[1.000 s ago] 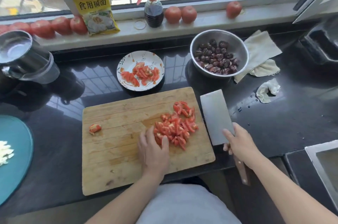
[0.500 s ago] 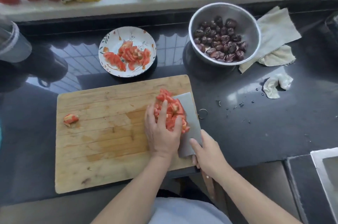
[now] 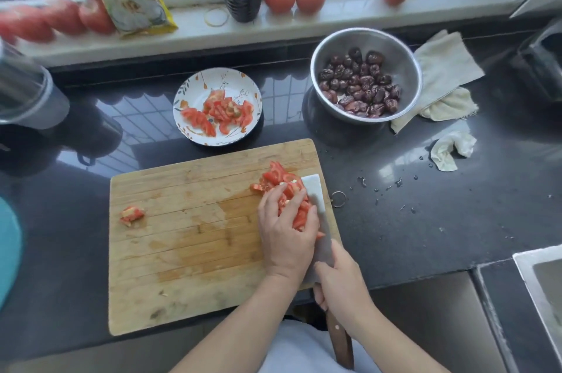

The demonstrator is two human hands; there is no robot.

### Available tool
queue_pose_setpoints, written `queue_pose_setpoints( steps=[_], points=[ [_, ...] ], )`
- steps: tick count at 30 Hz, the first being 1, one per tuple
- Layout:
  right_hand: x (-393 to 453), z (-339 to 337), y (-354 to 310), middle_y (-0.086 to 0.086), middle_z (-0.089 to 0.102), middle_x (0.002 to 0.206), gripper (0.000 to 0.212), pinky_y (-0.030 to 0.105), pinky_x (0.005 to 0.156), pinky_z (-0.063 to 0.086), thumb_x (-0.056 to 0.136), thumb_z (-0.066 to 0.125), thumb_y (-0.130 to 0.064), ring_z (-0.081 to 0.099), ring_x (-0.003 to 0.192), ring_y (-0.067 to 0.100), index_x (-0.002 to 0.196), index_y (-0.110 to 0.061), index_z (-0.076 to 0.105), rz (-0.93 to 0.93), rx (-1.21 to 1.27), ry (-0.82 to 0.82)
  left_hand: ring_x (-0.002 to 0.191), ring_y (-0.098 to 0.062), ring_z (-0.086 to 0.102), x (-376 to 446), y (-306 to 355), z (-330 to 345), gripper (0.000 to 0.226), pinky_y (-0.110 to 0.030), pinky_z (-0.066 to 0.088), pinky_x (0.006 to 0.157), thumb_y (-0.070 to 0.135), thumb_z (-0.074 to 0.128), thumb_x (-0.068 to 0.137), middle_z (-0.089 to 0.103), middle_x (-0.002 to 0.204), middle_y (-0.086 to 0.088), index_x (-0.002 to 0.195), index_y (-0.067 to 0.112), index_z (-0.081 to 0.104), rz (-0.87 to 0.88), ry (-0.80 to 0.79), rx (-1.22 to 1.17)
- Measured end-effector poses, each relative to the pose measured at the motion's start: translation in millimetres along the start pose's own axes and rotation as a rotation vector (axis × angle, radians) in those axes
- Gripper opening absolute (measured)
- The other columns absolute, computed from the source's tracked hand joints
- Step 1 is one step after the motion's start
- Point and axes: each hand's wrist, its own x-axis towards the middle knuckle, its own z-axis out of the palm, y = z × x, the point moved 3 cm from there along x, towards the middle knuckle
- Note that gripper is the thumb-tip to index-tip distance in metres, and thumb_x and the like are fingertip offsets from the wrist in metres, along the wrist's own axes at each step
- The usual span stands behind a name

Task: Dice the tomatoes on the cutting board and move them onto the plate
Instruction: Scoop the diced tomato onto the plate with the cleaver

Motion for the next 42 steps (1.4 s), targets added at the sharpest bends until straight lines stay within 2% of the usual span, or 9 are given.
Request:
queue_pose_setpoints(
  steps=[5, 9, 16, 20, 25, 31, 35, 38, 42],
  points=[
    [-19, 0, -49, 0.013, 0.054, 0.051, 0.026, 0.034, 0.044, 0.04, 0.081, 0.04, -0.001, 0.046, 0.043, 0.024, 0.09, -0.017, 0.059, -0.051, 0.054, 0.007, 0.131, -0.014, 0.045, 26, 36, -30, 0.037, -0.045, 0.046, 0.113, 0.048, 0.061, 0.093, 0.056, 0.142, 0.008, 0.123, 0.031, 0.076, 0.026, -0.009, -0.044],
    [10, 22, -123, 0.015, 0.067, 0.067, 0.029, 0.032, 0.046, 0.042, 0.084, 0.04, -0.006, 0.052, 0.047, 0.023, 0.094, -0.024, 0.061, -0.15, 0.089, -0.03, 0.128, -0.016, 0.046, 105, 45, -60, 0.03, -0.038, 0.039, 0.114, 0.039, 0.069, 0.094, 0.06, 0.136, 0.003, 0.119, 0.025, 0.078, 0.098, 0.074, -0.006],
    [117, 94, -209, 0.017, 0.069, 0.081, 0.037, 0.031, 0.043, 0.046, 0.078, 0.036, -0.013, 0.056, 0.046, 0.021, 0.105, -0.023, 0.059, -0.192, 0.074, -0.003, 0.118, -0.029, 0.053, 245, -20, -70, 0.044, -0.042, 0.044, 0.107, 0.054, 0.06, 0.087, 0.066, 0.127, -0.003, 0.112, 0.024, 0.081, 0.159, 0.182, 0.087],
    [149, 118, -216, 0.017, 0.068, 0.092, 0.054, 0.026, 0.04, 0.045, 0.076, 0.034, -0.019, 0.061, 0.046, 0.019, 0.128, -0.03, 0.049, -0.125, -0.038, 0.014, 0.122, -0.028, 0.052, 276, -63, -62, 0.056, -0.042, 0.043, 0.109, 0.057, 0.057, 0.087, 0.063, 0.132, 0.0, 0.135, 0.031, 0.069, 0.199, 0.104, 0.218],
    [151, 115, -218, 0.018, 0.069, 0.077, 0.038, 0.033, 0.043, 0.051, 0.079, 0.034, -0.016, 0.059, 0.045, 0.023, 0.111, -0.023, 0.053, -0.059, -0.092, 0.052, 0.12, -0.028, 0.054, 291, -80, -59, 0.053, -0.048, 0.041, 0.109, 0.051, 0.039, 0.094, 0.064, 0.131, -0.002, 0.137, 0.036, 0.067, 0.194, -0.015, 0.401],
    [140, 84, -223, 0.016, 0.066, 0.076, 0.02, 0.029, 0.05, 0.047, 0.08, 0.037, -0.009, 0.059, 0.051, 0.025, 0.092, -0.016, 0.05, -0.056, -0.159, 0.069, 0.126, -0.028, 0.054, 299, -80, -57, 0.037, -0.052, 0.027, 0.123, 0.036, 0.047, 0.095, 0.066, 0.13, -0.004, 0.114, 0.025, 0.077, 0.356, -0.034, 0.519],
    [138, 70, -229, 0.014, 0.065, 0.071, 0.02, 0.03, 0.052, 0.047, 0.081, 0.035, -0.009, 0.057, 0.05, 0.024, 0.093, -0.016, 0.048, -0.068, -0.204, 0.079, 0.149, -0.029, 0.04, 302, -56, -47, 0.054, -0.051, 0.018, 0.128, 0.041, 0.032, 0.102, 0.054, 0.154, -0.006, 0.14, 0.02, 0.064, 0.471, -0.124, 0.456],
    [133, 62, -232, 0.011, 0.065, 0.071, 0.017, 0.022, 0.048, 0.043, 0.085, 0.038, -0.012, 0.057, 0.049, 0.021, 0.095, -0.017, 0.05, -0.066, -0.191, 0.074, 0.15, -0.028, 0.04, 305, -52, -40, 0.061, -0.051, 0.011, 0.129, 0.037, 0.019, 0.106, 0.057, 0.152, -0.006, 0.148, 0.014, 0.056, 0.561, -0.209, 0.689],
    [129, 48, -222, 0.009, 0.069, 0.089, 0.028, 0.039, 0.057, 0.052, 0.079, 0.04, -0.014, 0.062, 0.057, 0.025, 0.102, -0.024, 0.054, -0.047, -0.069, 0.056, 0.148, -0.029, 0.043, 309, -60, -48, 0.063, -0.057, 0.015, 0.127, 0.034, 0.015, 0.105, 0.064, 0.143, -0.006, 0.137, 0.013, 0.064, 0.436, -0.168, 0.81]
  ],
)
